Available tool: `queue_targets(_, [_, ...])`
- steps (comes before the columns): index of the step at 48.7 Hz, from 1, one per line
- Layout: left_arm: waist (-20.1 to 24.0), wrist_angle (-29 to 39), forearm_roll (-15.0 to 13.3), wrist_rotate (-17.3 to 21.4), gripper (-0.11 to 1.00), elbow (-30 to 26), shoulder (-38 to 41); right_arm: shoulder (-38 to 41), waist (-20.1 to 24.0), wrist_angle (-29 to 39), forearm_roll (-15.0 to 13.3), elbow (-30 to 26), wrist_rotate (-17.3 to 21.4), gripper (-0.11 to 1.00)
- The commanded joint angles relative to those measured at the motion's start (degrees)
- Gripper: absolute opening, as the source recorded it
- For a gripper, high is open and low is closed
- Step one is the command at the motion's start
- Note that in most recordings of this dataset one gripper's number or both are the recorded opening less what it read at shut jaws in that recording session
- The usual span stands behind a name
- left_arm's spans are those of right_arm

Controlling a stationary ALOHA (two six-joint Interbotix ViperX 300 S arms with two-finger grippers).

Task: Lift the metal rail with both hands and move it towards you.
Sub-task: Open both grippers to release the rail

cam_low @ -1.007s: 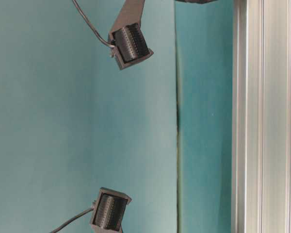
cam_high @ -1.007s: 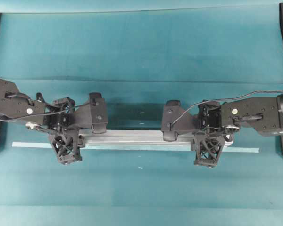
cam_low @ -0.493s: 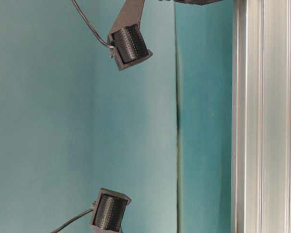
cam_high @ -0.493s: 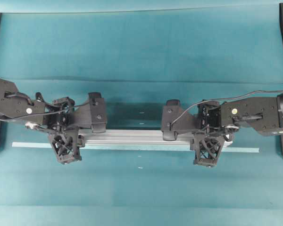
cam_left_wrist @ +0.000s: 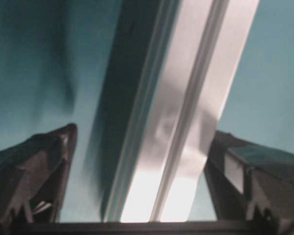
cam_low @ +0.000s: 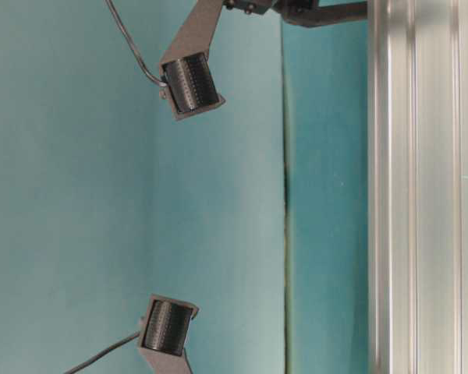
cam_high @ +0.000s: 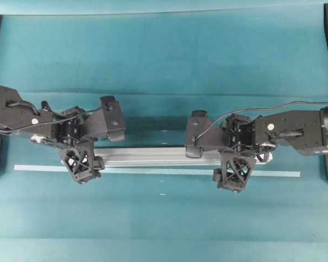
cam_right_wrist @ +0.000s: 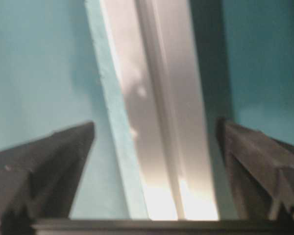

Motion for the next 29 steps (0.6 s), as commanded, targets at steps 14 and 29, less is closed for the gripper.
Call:
queue_targets(14, [0.0,2.55,0.09,0.44,0.89,-1.23,-5.71,-3.25,0.35,0.79,0.53,-1.58,0.18,0.98])
queue_targets(29, [-0.09,7.56,0.09,4.75,0.91,-3.43,-20.65,-16.26,-2.02,0.26,-0.79,-3.96,-0.18,0.98])
